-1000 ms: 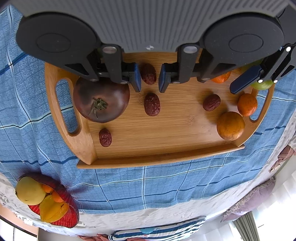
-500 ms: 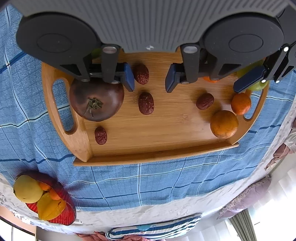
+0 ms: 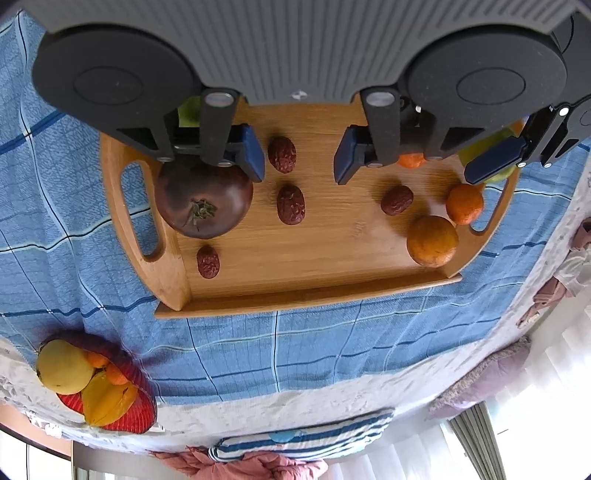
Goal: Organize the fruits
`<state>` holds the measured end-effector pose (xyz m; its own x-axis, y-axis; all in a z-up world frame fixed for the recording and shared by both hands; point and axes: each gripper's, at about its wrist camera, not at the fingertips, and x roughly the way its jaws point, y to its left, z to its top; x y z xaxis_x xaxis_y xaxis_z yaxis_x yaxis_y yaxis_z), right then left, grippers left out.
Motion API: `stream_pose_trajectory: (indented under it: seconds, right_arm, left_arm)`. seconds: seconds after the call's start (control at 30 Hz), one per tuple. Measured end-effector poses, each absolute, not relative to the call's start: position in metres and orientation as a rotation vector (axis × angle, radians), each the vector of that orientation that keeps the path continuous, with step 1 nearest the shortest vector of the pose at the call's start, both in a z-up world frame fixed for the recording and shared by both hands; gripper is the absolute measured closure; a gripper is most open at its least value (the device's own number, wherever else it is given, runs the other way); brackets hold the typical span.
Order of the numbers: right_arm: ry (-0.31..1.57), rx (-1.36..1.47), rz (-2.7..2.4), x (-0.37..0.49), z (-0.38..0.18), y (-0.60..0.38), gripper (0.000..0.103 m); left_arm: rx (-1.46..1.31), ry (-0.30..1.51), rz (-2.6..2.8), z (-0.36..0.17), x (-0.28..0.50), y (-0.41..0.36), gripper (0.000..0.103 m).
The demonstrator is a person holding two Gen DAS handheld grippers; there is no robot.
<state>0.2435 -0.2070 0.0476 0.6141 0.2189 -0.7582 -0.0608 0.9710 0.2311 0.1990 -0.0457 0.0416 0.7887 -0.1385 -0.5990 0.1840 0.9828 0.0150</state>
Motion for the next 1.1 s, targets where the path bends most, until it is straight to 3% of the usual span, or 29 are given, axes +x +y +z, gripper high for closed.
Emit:
stream_pose_trajectory:
  seconds: [0.43,0.53,1.1]
  right_arm:
    - [0.745,0.153,0.164,0.2,0.071,-0.218,0.032]
    - [0.703,0.133,0.167,0.188,0.075,-0.218,0.028]
    - [0.588,0.05,0.152,0.154,0.078,-0.212,0.015]
  left_arm:
    - [0.061,0.617,-0.17,0.055,0.174,-0.039,0.017]
    - [0.054,0.608,-0.168,0.058,0.166,-0.035,0.009]
    - [0.043,0.597,-0.149,0.062,0.142,-0.023,0.003]
